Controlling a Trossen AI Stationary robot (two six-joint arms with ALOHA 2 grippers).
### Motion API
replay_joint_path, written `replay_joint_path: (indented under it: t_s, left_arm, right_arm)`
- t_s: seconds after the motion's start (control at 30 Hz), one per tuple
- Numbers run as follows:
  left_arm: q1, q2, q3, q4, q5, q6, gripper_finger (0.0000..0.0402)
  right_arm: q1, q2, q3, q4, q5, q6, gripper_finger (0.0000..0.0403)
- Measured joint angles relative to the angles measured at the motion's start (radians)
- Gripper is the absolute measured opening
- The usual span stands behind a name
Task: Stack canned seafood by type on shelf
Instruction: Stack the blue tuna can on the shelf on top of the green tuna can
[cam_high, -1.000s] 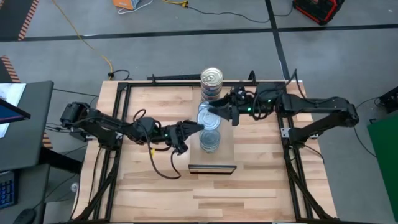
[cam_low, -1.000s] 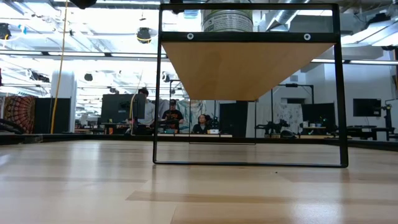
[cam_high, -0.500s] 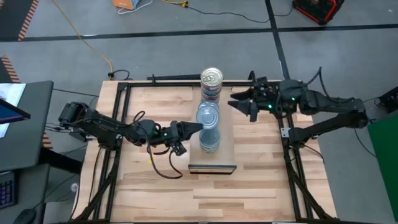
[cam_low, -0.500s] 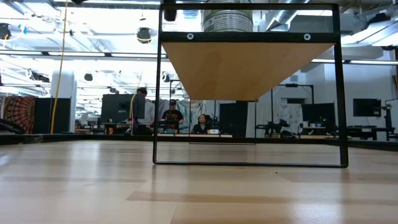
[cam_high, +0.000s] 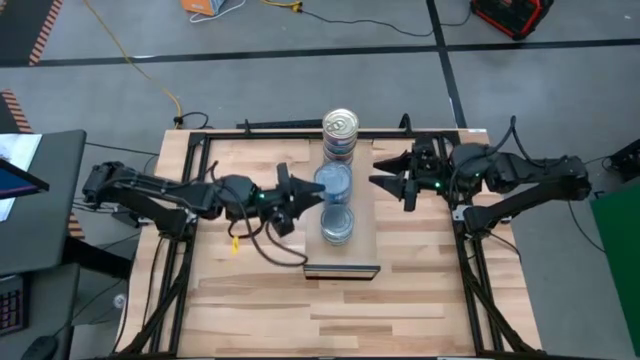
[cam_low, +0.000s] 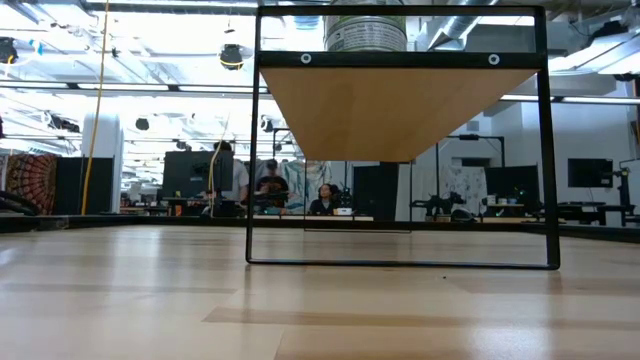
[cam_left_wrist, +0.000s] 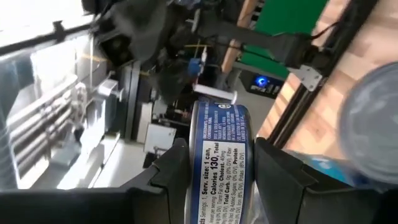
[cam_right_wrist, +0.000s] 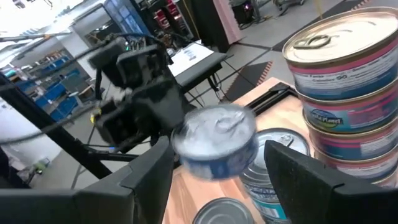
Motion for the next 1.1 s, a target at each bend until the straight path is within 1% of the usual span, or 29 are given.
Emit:
replay_joint_path:
  t_s: [0.07, 0.17, 0.33, 0.4, 0.5, 0.73, 0.9, 1.1]
  left_arm:
    - [0.014, -0.001, 0.006, 0.002, 0.0, -0.023, 0.0146]
    - [0.037, 0.005, 0.006, -0.012, 0.005, -0.014, 0.0146]
    - [0.071, 0.05, 0.006, -0.006, 0.064, 0.115, 0.0146]
    - [0.076, 0.07, 0.006, 0.002, 0.058, 0.165, 0.0146]
    - [0.077, 0.086, 0.006, 0.002, 0.046, 0.19, 0.0146]
    - [0.077, 0.085, 0.006, 0.006, 0.057, 0.178, 0.0146]
    - [0.077, 0.085, 0.006, 0.006, 0.064, 0.179, 0.0154]
    - [0.077, 0.085, 0.006, 0.015, 0.109, 0.098, 0.0172]
  right_arm:
    - [0.009, 0.011, 0.0, 0.005, 0.001, 0.0, 0.0277]
    - [0.021, 0.019, 0.0, 0.005, 0.001, 0.0, 0.0277]
    - [0.028, 0.031, 0.0, 0.012, 0.001, 0.0, 0.0277]
    - [0.029, 0.031, 0.0, 0.01, 0.001, 0.0, 0.0277]
    - [0.045, 0.031, 0.0, 0.008, 0.002, -0.001, 0.0277]
    - [0.068, 0.031, 0.0, 0.009, 0.002, -0.011, 0.0277]
    - [0.067, 0.031, 0.0, 0.012, 0.002, -0.023, 0.0277]
    - [0.08, 0.031, 0.0, 0.014, 0.002, -0.02, 0.0277]
